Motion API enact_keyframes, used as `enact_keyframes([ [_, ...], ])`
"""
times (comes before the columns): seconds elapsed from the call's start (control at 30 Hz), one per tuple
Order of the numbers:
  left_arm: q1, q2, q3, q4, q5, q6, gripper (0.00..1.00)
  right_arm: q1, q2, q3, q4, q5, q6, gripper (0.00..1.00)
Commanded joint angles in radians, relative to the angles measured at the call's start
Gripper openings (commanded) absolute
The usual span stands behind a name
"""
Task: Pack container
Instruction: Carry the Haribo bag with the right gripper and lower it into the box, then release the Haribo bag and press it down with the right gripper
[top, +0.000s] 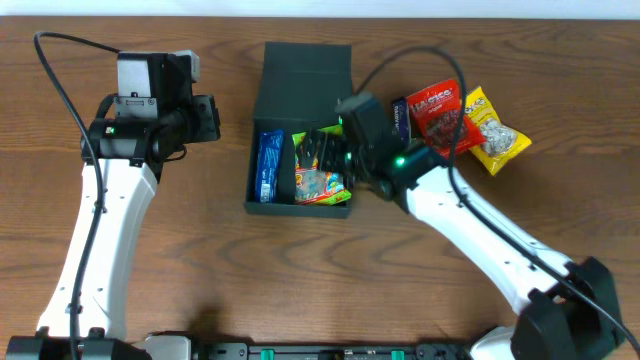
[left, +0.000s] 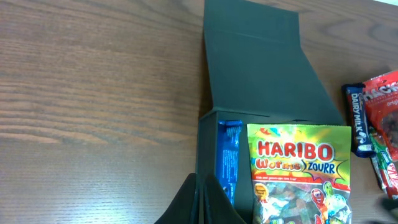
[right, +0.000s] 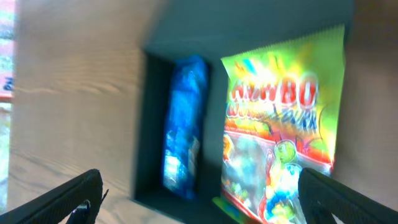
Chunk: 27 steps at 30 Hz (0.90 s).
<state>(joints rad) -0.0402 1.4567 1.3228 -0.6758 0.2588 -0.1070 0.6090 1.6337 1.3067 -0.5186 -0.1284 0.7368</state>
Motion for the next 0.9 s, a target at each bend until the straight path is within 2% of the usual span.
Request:
enact_keyframes([
  [0.0,0.002,-0.008,0.021,-0.001,-0.004,0.011,0.06,0.001,-0.016,0.14,-0.051,0.076,-0.181,0.99],
  [0.03,0.002,-0.008,0.021,-0.001,-0.004,0.011,0.06,0.001,-0.016,0.165,-0.066,0.076,-0.223,0.87],
  [0.07,0.002,-0.008,0.021,0.0,-0.004,0.011,0.06,0.001,-0.016,0.167,-0.086,0.077,-0.238,0.33],
  [0.1,0.003,-0.008,0.021,0.0,-0.004,0.011,0.06,0.001,-0.005,0.164,-0.116,0.08,-0.237,0.03],
  [0.27,0.003,-0.008,0.021,0.013,-0.004,0.011,0.06,0.024,0.107,0.163,-0.26,0.08,-0.237,0.01],
  [0.47,0.003,-0.008,0.021,0.012,-0.003,0.011,0.06,0.052,0.244,0.163,-0.341,0.125,-0.218,0.01],
  [0.87,0.002,-0.008,0.021,0.01,-0.003,0.01,0.06,0.053,0.412,0.163,-0.356,0.179,-0.215,0.01],
])
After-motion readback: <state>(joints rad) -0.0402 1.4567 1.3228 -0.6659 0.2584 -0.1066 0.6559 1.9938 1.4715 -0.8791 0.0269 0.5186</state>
